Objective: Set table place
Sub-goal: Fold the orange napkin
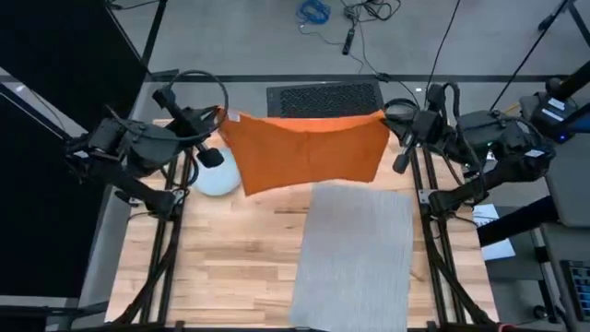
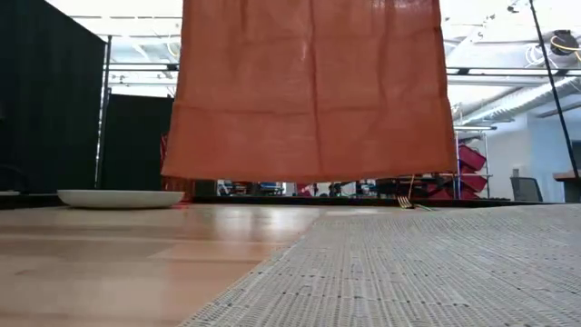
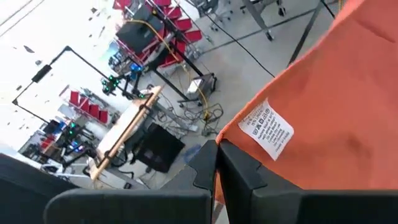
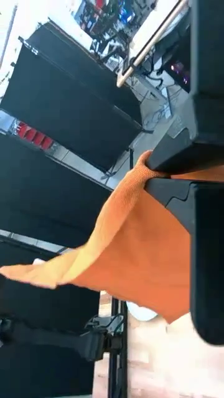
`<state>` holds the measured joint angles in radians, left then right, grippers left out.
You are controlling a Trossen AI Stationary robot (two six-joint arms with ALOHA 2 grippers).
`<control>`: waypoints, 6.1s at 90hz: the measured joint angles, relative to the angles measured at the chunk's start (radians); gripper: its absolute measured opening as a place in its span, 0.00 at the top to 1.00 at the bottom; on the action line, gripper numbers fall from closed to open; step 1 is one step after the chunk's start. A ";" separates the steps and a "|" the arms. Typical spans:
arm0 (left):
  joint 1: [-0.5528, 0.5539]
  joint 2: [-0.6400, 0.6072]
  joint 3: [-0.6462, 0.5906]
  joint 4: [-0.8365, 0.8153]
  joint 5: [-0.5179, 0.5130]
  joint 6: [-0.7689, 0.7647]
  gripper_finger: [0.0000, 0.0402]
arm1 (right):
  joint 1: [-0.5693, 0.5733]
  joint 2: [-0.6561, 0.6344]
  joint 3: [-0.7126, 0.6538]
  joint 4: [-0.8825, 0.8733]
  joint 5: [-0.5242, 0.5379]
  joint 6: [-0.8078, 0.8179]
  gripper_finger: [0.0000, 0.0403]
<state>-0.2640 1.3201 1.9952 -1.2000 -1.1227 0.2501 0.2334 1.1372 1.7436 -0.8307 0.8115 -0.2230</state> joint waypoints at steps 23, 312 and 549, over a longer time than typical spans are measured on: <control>0.027 0.000 0.001 -0.019 -0.027 0.002 1.00 | -0.010 0.012 0.031 -0.023 0.009 0.018 1.00; -0.531 0.189 -0.006 0.140 -0.450 0.128 1.00 | 0.720 0.196 0.048 -0.136 0.663 0.229 1.00; -0.414 0.146 -0.364 -0.159 0.091 -0.698 1.00 | 0.676 0.158 -0.347 -0.237 0.232 0.851 1.00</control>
<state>-0.6783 1.4662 1.6316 -1.3595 -1.0314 -0.4483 0.9094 1.2953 1.3970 -1.0673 1.0433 0.6280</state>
